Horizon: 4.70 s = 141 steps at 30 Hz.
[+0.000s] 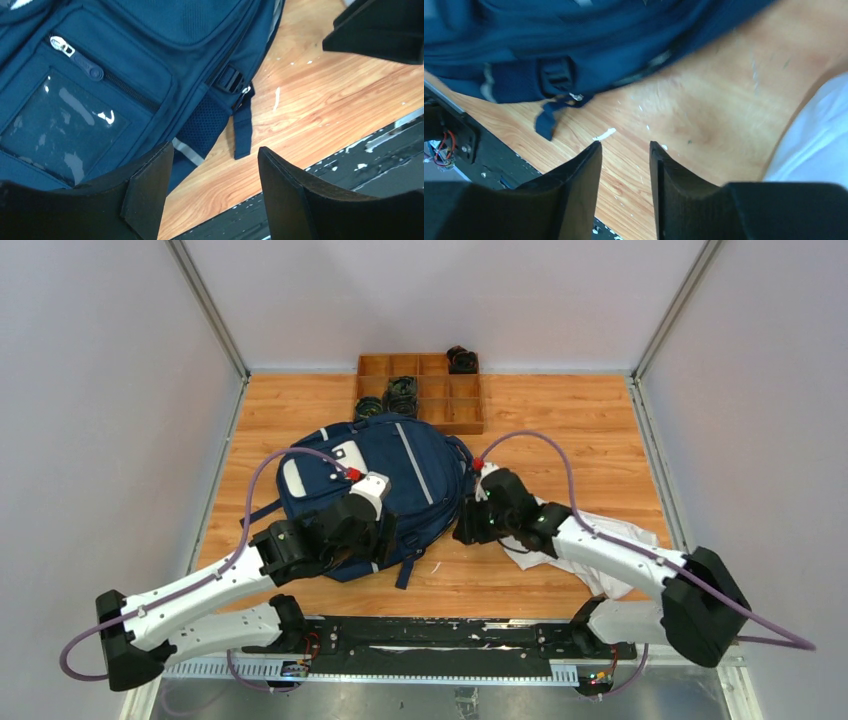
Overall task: Pack the student bag
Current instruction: Adjust the student bag at the center of the board, then zip the student bag at the center of the board.
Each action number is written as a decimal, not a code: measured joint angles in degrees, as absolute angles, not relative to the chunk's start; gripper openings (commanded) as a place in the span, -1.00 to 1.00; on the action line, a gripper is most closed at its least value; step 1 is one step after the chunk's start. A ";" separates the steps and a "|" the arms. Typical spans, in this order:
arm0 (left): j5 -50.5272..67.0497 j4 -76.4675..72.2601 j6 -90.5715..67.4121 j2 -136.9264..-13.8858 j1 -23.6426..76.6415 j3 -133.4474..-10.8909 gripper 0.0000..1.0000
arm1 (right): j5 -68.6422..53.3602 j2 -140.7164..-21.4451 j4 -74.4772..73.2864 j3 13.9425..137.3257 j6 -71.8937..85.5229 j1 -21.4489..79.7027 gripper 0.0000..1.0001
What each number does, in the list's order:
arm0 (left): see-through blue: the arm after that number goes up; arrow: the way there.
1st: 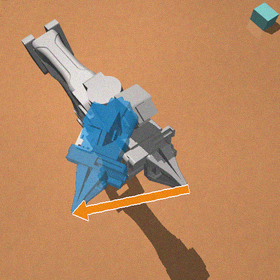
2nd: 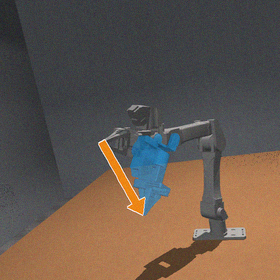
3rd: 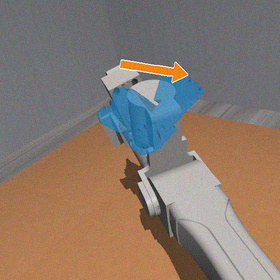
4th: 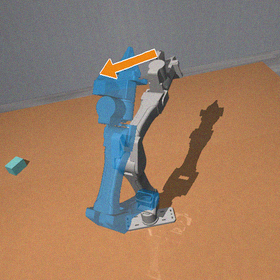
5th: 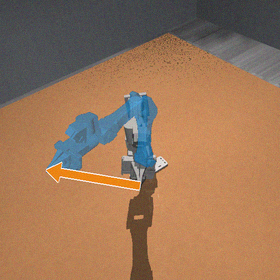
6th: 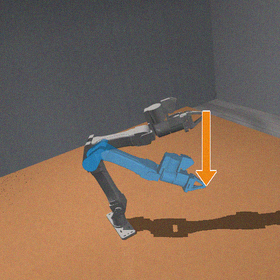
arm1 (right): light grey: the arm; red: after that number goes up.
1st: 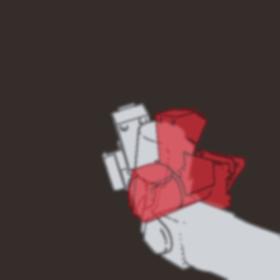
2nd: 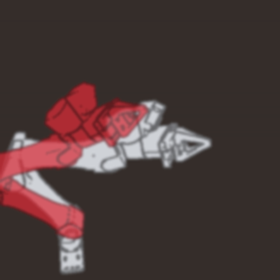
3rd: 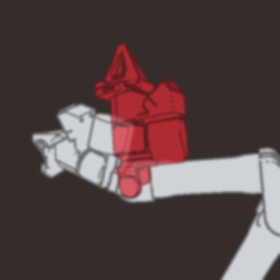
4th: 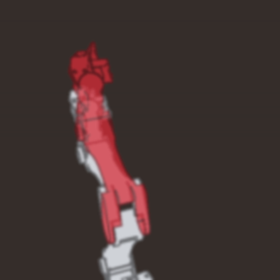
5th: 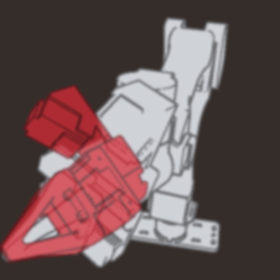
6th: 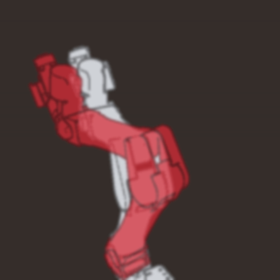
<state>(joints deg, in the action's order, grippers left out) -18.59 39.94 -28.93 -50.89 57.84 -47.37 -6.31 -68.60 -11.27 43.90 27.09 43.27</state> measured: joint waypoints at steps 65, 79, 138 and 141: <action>-49.12 42.89 -18.50 -97.89 65.30 -64.01 -1.00 | -7.40 -64.29 -0.10 30.04 46.81 31.46 0.36; -25.87 33.82 -17.54 -66.81 53.25 -54.54 -1.00 | -2.70 -59.40 7.57 27.20 40.58 42.00 0.25; -13.80 25.96 -20.01 -58.92 50.17 -44.34 -1.00 | 10.55 -81.71 29.89 30.79 26.04 58.39 -1.00; -13.06 25.63 -20.03 -57.58 50.09 -43.31 -1.00 | 10.50 -80.77 29.34 30.79 25.78 57.25 -1.00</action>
